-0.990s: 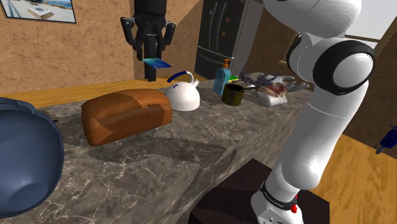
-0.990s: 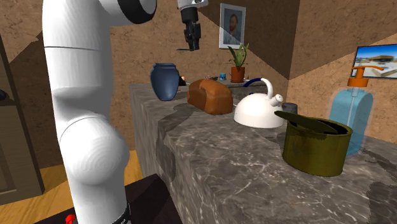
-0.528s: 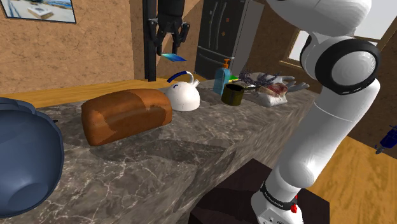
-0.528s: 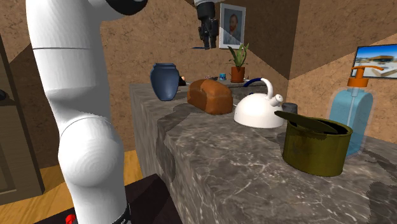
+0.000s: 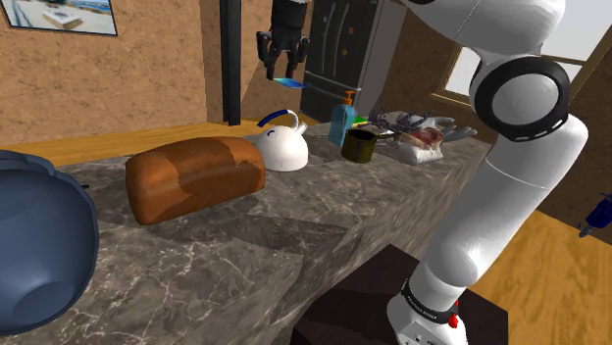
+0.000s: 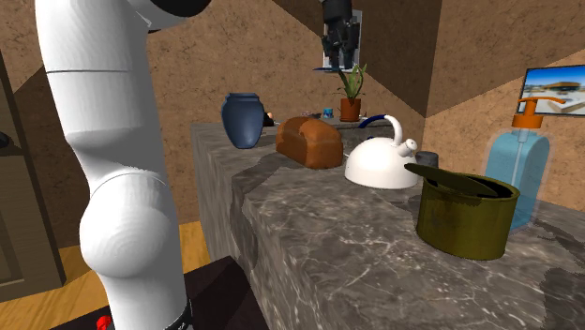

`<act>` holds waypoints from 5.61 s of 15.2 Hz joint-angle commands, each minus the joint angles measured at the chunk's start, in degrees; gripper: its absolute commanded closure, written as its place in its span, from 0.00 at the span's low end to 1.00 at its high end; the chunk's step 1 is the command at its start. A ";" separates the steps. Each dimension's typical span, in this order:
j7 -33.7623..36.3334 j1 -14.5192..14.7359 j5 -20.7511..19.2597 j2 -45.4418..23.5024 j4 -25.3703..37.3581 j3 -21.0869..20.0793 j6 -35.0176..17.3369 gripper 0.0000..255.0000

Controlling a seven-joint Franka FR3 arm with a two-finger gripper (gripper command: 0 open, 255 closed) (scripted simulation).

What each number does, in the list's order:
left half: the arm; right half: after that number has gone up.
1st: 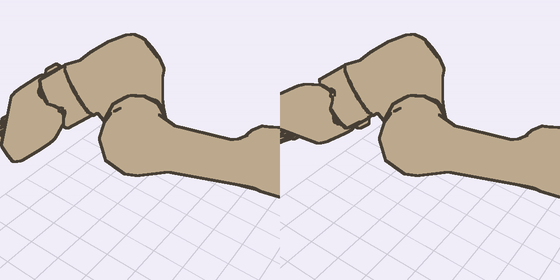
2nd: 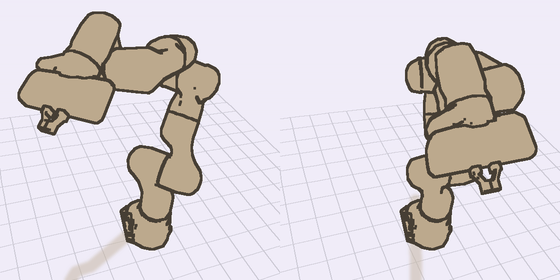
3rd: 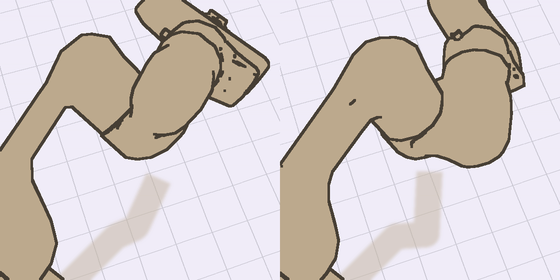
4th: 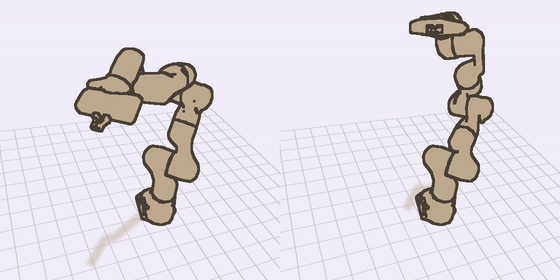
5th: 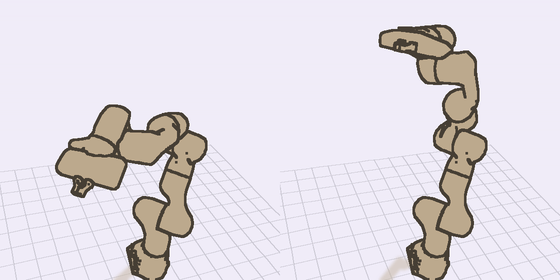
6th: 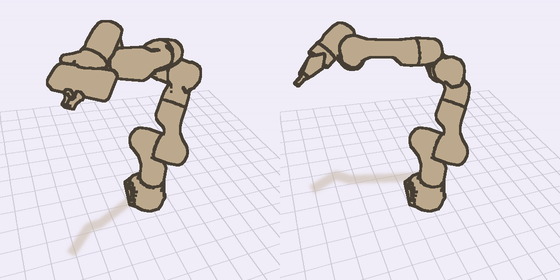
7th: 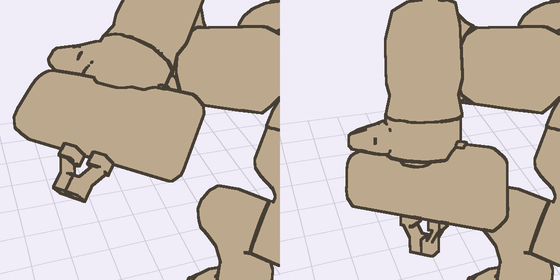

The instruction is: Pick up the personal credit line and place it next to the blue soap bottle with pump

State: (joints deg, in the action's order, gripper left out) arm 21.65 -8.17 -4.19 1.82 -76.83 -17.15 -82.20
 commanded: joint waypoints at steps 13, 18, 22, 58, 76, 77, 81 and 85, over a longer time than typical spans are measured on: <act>-18.33 -9.17 0.83 -9.61 12.07 8.94 1.51 1.00; -24.00 -12.33 1.01 -18.04 24.18 11.08 5.02 1.00; -25.38 -13.59 1.45 -17.63 20.85 11.51 2.07 1.00; -25.30 -14.67 2.56 -7.19 -22.37 11.80 -30.77 1.00; -24.89 -14.61 2.16 -9.30 -31.77 11.92 -42.26 1.00; -24.89 -14.60 2.17 -9.30 -31.77 11.93 -42.26 1.00; -24.89 -14.58 2.17 -9.30 -31.77 11.95 -42.26 1.00; -24.80 -14.53 2.13 -9.42 -32.00 11.92 -42.63 0.00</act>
State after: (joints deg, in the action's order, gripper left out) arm -3.14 -22.72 -2.05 -7.59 -108.44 -5.21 -124.85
